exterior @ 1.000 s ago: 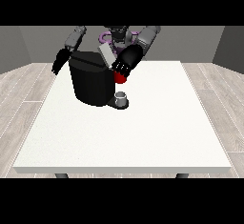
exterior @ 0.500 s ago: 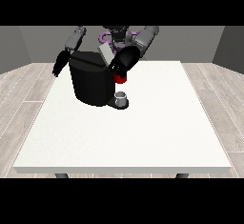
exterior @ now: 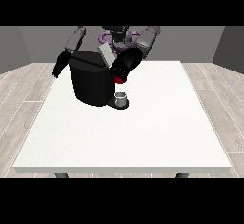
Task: Insert the coffee pod into the coffee machine and close the lid
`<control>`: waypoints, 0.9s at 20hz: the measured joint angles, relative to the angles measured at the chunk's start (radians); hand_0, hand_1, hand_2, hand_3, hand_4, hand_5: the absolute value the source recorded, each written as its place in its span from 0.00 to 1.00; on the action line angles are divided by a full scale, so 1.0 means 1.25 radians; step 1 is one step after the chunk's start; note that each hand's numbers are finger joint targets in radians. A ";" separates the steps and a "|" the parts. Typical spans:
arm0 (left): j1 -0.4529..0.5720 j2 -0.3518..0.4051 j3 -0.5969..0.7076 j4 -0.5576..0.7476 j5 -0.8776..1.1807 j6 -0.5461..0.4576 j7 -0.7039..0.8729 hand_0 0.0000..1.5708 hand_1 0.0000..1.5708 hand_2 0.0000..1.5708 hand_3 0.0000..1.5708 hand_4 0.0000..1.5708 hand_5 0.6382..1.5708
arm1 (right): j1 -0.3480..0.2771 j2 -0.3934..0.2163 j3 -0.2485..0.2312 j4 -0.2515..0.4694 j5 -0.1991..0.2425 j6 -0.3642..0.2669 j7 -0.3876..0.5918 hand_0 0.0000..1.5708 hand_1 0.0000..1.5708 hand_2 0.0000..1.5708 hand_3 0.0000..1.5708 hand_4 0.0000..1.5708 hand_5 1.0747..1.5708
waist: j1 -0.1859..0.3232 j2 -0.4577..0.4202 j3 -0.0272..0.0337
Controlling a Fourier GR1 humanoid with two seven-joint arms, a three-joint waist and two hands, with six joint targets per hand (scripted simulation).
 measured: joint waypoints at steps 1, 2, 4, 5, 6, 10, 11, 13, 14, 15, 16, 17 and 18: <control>-0.002 -0.001 0.000 0.003 -0.004 0.002 0.006 0.00 0.00 0.40 0.32 0.00 1.00 | -0.002 0.005 0.003 0.001 0.003 -0.004 0.004 0.00 0.00 0.00 0.00 0.06 1.00 | -0.001 -0.001 -0.0005; -0.001 -0.004 -0.003 0.002 -0.007 0.003 0.006 0.00 0.00 0.40 0.31 0.00 1.00 | 0.001 0.002 -0.001 0.006 0.000 -0.001 0.003 0.00 0.00 0.00 0.00 0.11 1.00 | 0.003 -0.004 0.0002; 0.000 0.003 0.000 0.008 -0.011 0.013 0.003 0.00 0.00 0.36 0.30 0.00 1.00 | -0.001 0.004 0.006 -0.006 0.005 -0.002 0.013 0.00 0.00 0.00 0.00 0.13 1.00 | -0.002 -0.002 0.0009; 0.000 0.000 -0.001 0.009 -0.013 0.013 0.007 0.00 0.00 0.35 0.29 0.00 1.00 | 0.002 0.004 0.006 -0.001 0.007 -0.004 0.010 0.00 0.00 0.00 0.00 0.09 1.00 | 0.000 -0.004 0.0006; -0.006 0.004 0.001 0.009 -0.013 0.011 0.004 0.00 0.00 0.33 0.28 0.00 1.00 | 0.003 0.003 0.005 0.002 0.008 -0.005 0.004 0.00 0.00 0.00 0.00 0.10 1.00 | 0.002 -0.001 0.0007; -0.003 -0.003 0.000 0.013 -0.017 0.011 0.005 0.00 0.00 0.23 0.16 0.00 1.00 | 0.000 -0.007 -0.005 0.007 0.005 -0.002 0.015 0.00 0.00 0.00 0.00 0.05 1.00 | 0.008 -0.015 0.0008; -0.002 -0.010 -0.003 0.010 -0.019 0.008 0.010 0.00 0.00 0.21 0.14 0.00 1.00 | 0.002 -0.008 -0.012 0.017 0.001 -0.001 0.007 0.00 0.00 0.00 0.00 0.11 1.00 | 0.016 -0.021 0.0009; 0.004 -0.030 -0.011 0.005 -0.020 -0.003 0.026 0.00 0.00 0.14 0.09 0.00 1.00 | 0.013 -0.005 -0.025 0.046 -0.007 -0.005 -0.008 0.00 0.00 0.00 0.00 0.10 1.00 | 0.036 -0.039 0.0004; 0.010 -0.039 -0.013 0.004 -0.022 -0.004 0.034 0.00 0.00 0.00 0.10 0.00 1.00 | 0.012 -0.007 -0.031 0.055 -0.012 -0.003 -0.008 0.00 0.00 0.00 0.00 0.08 1.00 | 0.045 -0.050 0.0002; 0.020 -0.042 -0.012 0.005 -0.021 -0.004 0.035 0.00 0.00 0.00 0.04 0.00 1.00 | 0.016 -0.010 -0.036 0.059 -0.016 -0.001 -0.005 0.00 0.00 0.00 0.00 0.09 1.00 | 0.053 -0.060 -0.0003; 0.028 -0.051 -0.012 0.004 -0.020 -0.007 0.043 0.00 0.00 0.00 0.00 0.00 1.00 | 0.028 -0.008 -0.037 0.069 -0.015 -0.002 -0.008 0.00 0.00 0.00 0.00 0.00 1.00 | 0.060 -0.075 -0.0008; 0.032 -0.066 -0.017 -0.004 -0.020 -0.010 0.053 0.00 0.00 0.00 0.03 0.00 1.00 | 0.032 -0.012 -0.049 0.088 -0.023 -0.001 -0.021 0.00 0.00 0.00 0.00 0.00 1.00 | 0.074 -0.086 -0.0009; 0.045 -0.073 -0.015 -0.005 -0.016 -0.014 0.053 0.00 0.00 0.00 0.00 0.00 1.00 | 0.039 -0.013 -0.053 0.095 -0.025 -0.003 -0.022 0.00 0.00 0.00 0.00 0.00 1.00 | 0.086 -0.098 -0.0009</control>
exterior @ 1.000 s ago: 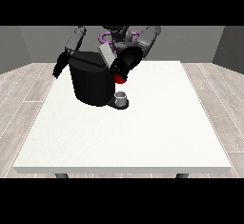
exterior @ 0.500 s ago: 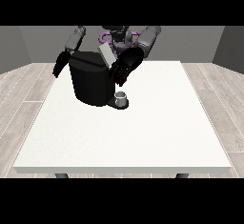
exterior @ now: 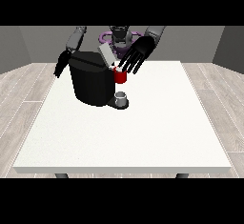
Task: Insert the coffee pod into the coffee machine and close the lid
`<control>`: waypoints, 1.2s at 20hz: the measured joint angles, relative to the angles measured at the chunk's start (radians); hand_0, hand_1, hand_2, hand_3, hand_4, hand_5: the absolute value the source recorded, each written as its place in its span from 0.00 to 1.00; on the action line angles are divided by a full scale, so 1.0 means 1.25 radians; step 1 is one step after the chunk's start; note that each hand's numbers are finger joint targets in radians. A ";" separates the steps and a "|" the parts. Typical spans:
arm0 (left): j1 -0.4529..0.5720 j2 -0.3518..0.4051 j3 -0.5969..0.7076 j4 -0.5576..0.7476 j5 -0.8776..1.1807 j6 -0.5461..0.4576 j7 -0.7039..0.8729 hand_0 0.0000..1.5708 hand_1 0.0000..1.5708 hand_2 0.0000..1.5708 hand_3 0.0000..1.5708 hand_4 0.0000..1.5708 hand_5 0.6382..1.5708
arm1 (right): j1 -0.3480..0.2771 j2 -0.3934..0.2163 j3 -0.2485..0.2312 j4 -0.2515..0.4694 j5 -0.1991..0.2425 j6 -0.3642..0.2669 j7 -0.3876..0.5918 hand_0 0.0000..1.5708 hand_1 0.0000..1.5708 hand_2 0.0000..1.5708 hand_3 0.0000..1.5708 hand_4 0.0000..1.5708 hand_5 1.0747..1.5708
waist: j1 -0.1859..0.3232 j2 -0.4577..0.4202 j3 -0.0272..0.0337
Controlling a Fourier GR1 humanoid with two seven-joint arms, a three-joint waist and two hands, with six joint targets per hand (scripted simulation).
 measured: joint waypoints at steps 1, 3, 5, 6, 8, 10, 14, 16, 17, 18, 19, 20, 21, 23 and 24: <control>0.017 -0.015 -0.002 -0.005 0.005 -0.003 -0.001 0.00 0.00 0.00 0.00 0.00 1.00 | 0.012 -0.002 -0.009 0.014 -0.005 -0.002 -0.009 0.00 0.00 0.00 0.00 0.00 1.00 | 0.017 -0.016 -0.0002; 0.055 -0.039 -0.009 -0.012 0.009 -0.006 -0.004 0.00 0.00 0.11 0.00 0.00 1.00 | 0.032 -0.004 -0.018 0.031 -0.011 0.001 -0.010 0.00 0.00 0.00 0.00 0.00 1.00 | 0.041 -0.051 -0.0005; 0.092 -0.067 -0.003 -0.018 0.026 -0.008 -0.007 0.00 0.00 0.08 0.00 0.00 1.00 | 0.055 -0.005 -0.022 0.043 -0.013 0.001 -0.003 0.00 0.00 0.00 0.00 0.00 1.00 | 0.063 -0.090 -0.0007; 0.111 -0.080 0.011 -0.020 0.046 -0.006 -0.016 0.00 0.00 0.10 0.00 0.00 1.00 | 0.071 -0.007 -0.024 0.044 -0.016 0.006 -0.007 0.00 0.00 0.00 0.00 0.00 1.00 | 0.071 -0.111 -0.0009; 0.146 -0.120 0.060 -0.022 0.111 -0.006 -0.033 0.00 0.00 0.00 0.00 0.24 1.00 | 0.100 -0.004 -0.028 0.049 -0.020 0.007 -0.016 0.00 0.00 0.00 0.00 0.00 1.00 | 0.094 -0.145 -0.0018; 0.189 -0.165 0.104 -0.023 0.173 -0.009 -0.045 0.00 0.00 0.00 0.00 0.30 1.00 | 0.136 -0.007 -0.032 0.059 -0.021 0.008 -0.020 0.00 0.00 0.00 0.00 0.00 1.00 | 0.121 -0.189 -0.0022; 0.289 -0.250 0.199 -0.014 0.304 -0.026 -0.078 0.00 0.00 0.00 0.00 0.17 1.00 | 0.192 -0.006 -0.045 0.070 -0.024 -0.002 -0.030 0.00 0.00 0.00 0.00 0.00 1.00 | 0.184 -0.266 -0.0029; 0.348 -0.283 0.223 -0.008 0.340 -0.032 -0.084 0.00 0.00 0.00 0.00 0.27 1.00 | 0.222 -0.008 -0.045 0.067 -0.024 -0.001 -0.031 0.00 0.00 0.00 0.00 0.00 1.00 | 0.202 -0.313 -0.0025; 0.378 -0.295 0.230 -0.005 0.353 -0.037 -0.086 0.00 0.00 0.00 0.00 0.27 1.00 | 0.235 -0.005 -0.041 0.063 -0.023 0.003 -0.028 0.00 0.00 0.00 0.00 0.00 1.00 | 0.210 -0.337 -0.0023; 0.406 -0.306 0.236 -0.006 0.364 -0.036 -0.089 0.00 0.00 0.00 0.00 0.25 1.00 | 0.252 -0.003 -0.040 0.060 -0.027 0.009 -0.039 0.00 0.00 0.00 0.00 0.00 1.00 | 0.215 -0.356 -0.0021; 0.438 -0.319 0.231 -0.005 0.372 -0.037 -0.092 0.00 0.00 0.00 0.00 0.24 1.00 | 0.266 -0.003 -0.040 0.061 -0.030 0.015 -0.041 0.00 0.00 0.00 0.00 0.00 1.00 | 0.226 -0.384 -0.0019; 0.460 -0.324 0.232 -0.006 0.377 -0.038 -0.097 0.00 0.00 0.00 0.00 0.21 1.00 | 0.259 0.003 -0.035 0.049 -0.032 0.016 -0.037 0.00 0.00 0.00 0.00 0.00 1.00 | 0.233 -0.395 -0.0015; 0.480 -0.323 0.236 -0.006 0.384 -0.043 -0.094 0.00 0.00 0.00 0.00 0.28 1.00 | 0.261 0.002 -0.030 0.037 -0.036 0.027 -0.035 0.00 0.00 0.00 0.00 0.00 1.00 | 0.234 -0.409 -0.0016; 0.515 -0.326 0.240 -0.003 0.393 -0.051 -0.090 0.00 0.00 0.00 0.00 0.25 1.00 | 0.246 0.006 -0.018 0.006 -0.049 0.051 -0.019 0.00 0.00 0.00 0.00 0.00 1.00 | 0.240 -0.437 -0.0015; 0.529 -0.326 0.243 -0.003 0.397 -0.049 -0.088 0.00 0.00 0.00 0.00 0.27 1.00 | 0.239 0.007 -0.008 -0.011 -0.056 0.069 -0.008 0.00 0.00 0.00 0.00 0.00 1.00 | 0.237 -0.447 -0.0016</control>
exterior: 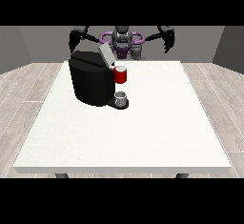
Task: Insert the coffee pod into the coffee machine and close the lid
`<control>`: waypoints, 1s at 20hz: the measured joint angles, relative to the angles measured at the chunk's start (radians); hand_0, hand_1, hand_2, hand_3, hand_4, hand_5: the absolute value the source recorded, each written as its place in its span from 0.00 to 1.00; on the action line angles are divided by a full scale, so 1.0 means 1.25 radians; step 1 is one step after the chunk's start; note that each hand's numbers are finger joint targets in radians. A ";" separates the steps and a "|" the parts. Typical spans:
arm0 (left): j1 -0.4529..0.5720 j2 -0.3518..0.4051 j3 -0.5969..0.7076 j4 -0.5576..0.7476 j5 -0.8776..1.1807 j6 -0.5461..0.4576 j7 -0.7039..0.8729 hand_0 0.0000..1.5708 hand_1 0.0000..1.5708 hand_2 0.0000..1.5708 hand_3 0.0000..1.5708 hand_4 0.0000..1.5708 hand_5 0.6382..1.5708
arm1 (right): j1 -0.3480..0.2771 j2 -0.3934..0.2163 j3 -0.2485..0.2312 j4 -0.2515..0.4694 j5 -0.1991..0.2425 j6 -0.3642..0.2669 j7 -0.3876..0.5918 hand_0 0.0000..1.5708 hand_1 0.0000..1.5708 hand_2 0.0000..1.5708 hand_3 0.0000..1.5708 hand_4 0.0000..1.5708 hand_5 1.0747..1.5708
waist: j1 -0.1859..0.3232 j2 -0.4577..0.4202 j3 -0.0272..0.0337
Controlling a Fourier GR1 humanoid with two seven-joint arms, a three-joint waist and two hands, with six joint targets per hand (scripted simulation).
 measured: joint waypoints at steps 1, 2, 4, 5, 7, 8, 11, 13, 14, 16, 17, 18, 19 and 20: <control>0.009 -0.006 0.001 -0.003 0.005 0.000 0.011 0.00 0.00 0.00 0.00 0.26 1.00 | -0.002 0.002 0.006 -0.012 -0.005 0.012 0.004 0.00 0.00 0.00 0.00 0.00 1.00 | 0.004 -0.012 0.0000; 0.017 -0.006 0.002 -0.007 0.010 -0.002 0.014 0.00 0.00 0.00 0.00 0.26 1.00 | -0.009 0.002 0.015 -0.025 -0.008 0.024 0.008 0.00 0.00 0.00 0.00 0.00 1.00 | 0.007 -0.019 0.0001; 0.031 -0.006 0.004 -0.021 0.023 -0.011 0.023 0.00 0.00 0.00 0.00 0.22 1.00 | -0.029 -0.001 0.027 -0.047 -0.008 0.036 0.018 0.00 0.00 0.00 0.00 0.12 1.00 | 0.015 -0.024 0.0002; 0.036 -0.010 0.004 -0.030 0.030 -0.012 0.030 0.00 0.00 0.00 0.00 0.23 1.00 | -0.037 -0.007 0.029 -0.058 -0.012 0.049 0.023 0.00 0.00 0.00 0.00 0.10 1.00 | 0.018 -0.026 0.0003; 0.058 -0.020 -0.002 -0.044 0.039 -0.014 0.031 0.00 0.00 0.00 0.00 0.29 1.00 | -0.062 -0.019 0.040 -0.077 -0.005 0.060 0.043 0.00 0.00 0.00 0.00 0.16 1.00 | 0.026 -0.027 0.0003; 0.067 -0.019 -0.004 -0.056 0.045 -0.020 0.034 0.00 0.00 0.00 0.00 0.26 1.00 | -0.062 -0.020 0.046 -0.084 -0.002 0.065 0.034 0.00 0.00 0.00 0.00 0.15 1.00 | 0.031 -0.023 0.0001; 0.085 -0.025 -0.025 -0.107 0.073 -0.032 0.063 0.00 0.00 0.00 0.00 0.25 1.00 | -0.087 -0.042 0.037 -0.088 -0.001 0.075 0.038 0.00 0.00 0.00 0.00 0.00 1.00 | 0.052 -0.013 0.0005; 0.099 -0.031 -0.040 -0.146 0.091 -0.039 0.076 0.00 0.00 0.00 0.00 0.25 1.00 | -0.118 -0.056 0.014 -0.081 -0.012 0.076 0.055 0.00 0.00 0.00 0.00 0.00 1.00 | 0.068 0.004 0.0006; 0.108 -0.032 -0.055 -0.161 0.101 -0.036 0.072 0.00 0.00 0.00 0.00 0.23 1.00 | -0.128 -0.064 0.001 -0.071 -0.023 0.083 0.049 0.00 0.00 0.00 0.00 0.00 1.00 | 0.073 0.017 0.0005; 0.115 -0.035 -0.068 -0.200 0.114 -0.028 0.080 0.00 0.00 0.00 0.00 0.24 1.00 | -0.157 -0.076 -0.015 -0.059 -0.037 0.091 0.057 0.00 0.00 0.00 0.00 0.11 1.00 | 0.079 0.044 0.0005; 0.118 -0.029 -0.068 -0.219 0.123 -0.031 0.090 0.00 0.00 0.00 0.00 0.23 1.00 | -0.169 -0.079 -0.021 -0.057 -0.046 0.097 0.067 0.00 0.00 0.00 0.00 0.00 1.00 | 0.078 0.052 0.0005; 0.125 -0.031 -0.075 -0.240 0.128 -0.030 0.096 0.00 0.00 0.00 0.00 0.23 1.00 | -0.174 -0.077 -0.021 -0.051 -0.049 0.099 0.066 0.00 0.00 0.00 0.00 0.00 1.00 | 0.081 0.060 0.0004; 0.134 -0.033 -0.083 -0.254 0.132 -0.028 0.092 0.00 0.00 0.00 0.00 0.23 1.00 | -0.188 -0.080 -0.030 -0.043 -0.060 0.104 0.072 0.00 0.00 0.00 0.00 0.05 1.00 | 0.086 0.072 0.0007; 0.142 -0.035 -0.088 -0.270 0.135 -0.025 0.098 0.00 0.00 0.00 0.00 0.22 1.00 | -0.195 -0.071 -0.030 -0.041 -0.067 0.101 0.082 0.00 0.00 0.00 0.00 0.12 1.00 | 0.085 0.075 0.0005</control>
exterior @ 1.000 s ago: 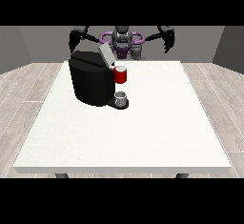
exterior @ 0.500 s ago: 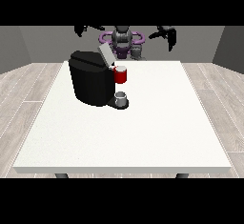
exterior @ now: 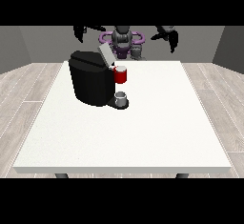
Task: Insert the coffee pod into the coffee machine and close the lid
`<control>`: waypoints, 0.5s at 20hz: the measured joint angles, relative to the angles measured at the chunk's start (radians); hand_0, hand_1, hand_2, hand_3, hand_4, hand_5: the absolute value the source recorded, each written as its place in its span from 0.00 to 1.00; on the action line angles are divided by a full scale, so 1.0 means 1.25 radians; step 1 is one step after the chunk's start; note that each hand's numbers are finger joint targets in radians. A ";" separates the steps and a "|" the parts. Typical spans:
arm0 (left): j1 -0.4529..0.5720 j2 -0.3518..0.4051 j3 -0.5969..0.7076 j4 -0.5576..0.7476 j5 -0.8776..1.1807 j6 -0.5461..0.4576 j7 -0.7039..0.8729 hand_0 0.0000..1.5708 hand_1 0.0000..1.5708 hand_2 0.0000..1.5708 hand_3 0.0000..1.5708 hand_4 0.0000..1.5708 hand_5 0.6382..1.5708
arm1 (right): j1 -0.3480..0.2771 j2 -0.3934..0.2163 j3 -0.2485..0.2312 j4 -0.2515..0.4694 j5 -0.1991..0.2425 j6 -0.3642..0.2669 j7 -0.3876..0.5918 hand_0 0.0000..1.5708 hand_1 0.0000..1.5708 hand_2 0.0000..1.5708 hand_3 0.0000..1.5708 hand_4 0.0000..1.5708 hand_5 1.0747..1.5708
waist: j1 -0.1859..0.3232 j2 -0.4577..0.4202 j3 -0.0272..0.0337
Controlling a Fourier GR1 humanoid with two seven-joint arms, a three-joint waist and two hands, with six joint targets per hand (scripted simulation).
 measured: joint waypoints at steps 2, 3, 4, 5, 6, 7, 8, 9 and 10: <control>-0.006 -0.002 -0.015 -0.027 0.012 0.002 0.010 0.00 0.00 0.00 0.00 0.21 1.00 | -0.035 -0.002 -0.021 0.022 -0.022 -0.001 0.015 0.00 0.00 0.00 0.00 0.08 1.00 | 0.012 0.024 0.0001; 0.000 -0.003 -0.022 -0.043 0.017 0.002 0.021 0.00 0.00 0.00 0.00 0.18 1.00 | -0.050 -0.004 -0.031 0.031 -0.033 -0.002 0.027 0.00 0.00 0.00 0.00 0.06 1.00 | 0.016 0.029 0.0002; 0.010 -0.003 -0.039 -0.058 0.027 0.018 0.028 0.00 0.00 0.00 0.00 0.17 1.00 | -0.059 -0.001 -0.032 0.038 -0.040 -0.001 0.034 0.00 0.00 0.00 0.00 0.11 1.00 | 0.011 0.032 0.0001; 0.014 -0.004 -0.054 -0.077 0.037 0.026 0.038 0.00 0.00 0.00 0.00 0.19 1.00 | -0.066 -0.003 -0.039 0.053 -0.045 0.000 0.031 0.00 0.00 0.00 0.00 0.11 1.00 | 0.016 0.041 0.0000; 0.015 0.004 -0.053 -0.095 0.047 0.017 0.043 0.00 0.00 0.00 0.00 0.23 1.00 | -0.073 -0.003 -0.042 0.064 -0.048 -0.001 0.028 0.00 0.00 0.00 0.00 0.09 1.00 | 0.018 0.052 0.0000; 0.022 0.002 -0.063 -0.112 0.049 0.022 0.047 0.00 0.00 0.00 0.00 0.24 1.00 | -0.087 0.000 -0.041 0.073 -0.049 -0.006 0.032 0.00 0.00 0.00 0.00 0.04 1.00 | 0.020 0.059 0.0002; 0.037 0.004 -0.067 -0.134 0.054 0.020 0.057 0.00 0.00 0.00 0.00 0.22 1.00 | -0.089 0.001 -0.040 0.079 -0.053 -0.002 0.035 0.00 0.00 0.00 0.00 0.04 1.00 | 0.018 0.060 0.0000; 0.046 0.003 -0.071 -0.156 0.060 0.019 0.066 0.00 0.00 0.00 0.00 0.24 1.00 | -0.099 -0.002 -0.041 0.087 -0.056 -0.001 0.038 0.00 0.00 0.00 0.00 0.00 1.00 | 0.018 0.066 0.0001; 0.047 0.008 -0.069 -0.171 0.069 0.016 0.070 0.00 0.00 0.00 0.00 0.22 1.00 | -0.103 0.000 -0.036 0.094 -0.053 -0.001 0.032 0.00 0.00 0.00 0.00 0.00 1.00 | 0.017 0.077 0.0000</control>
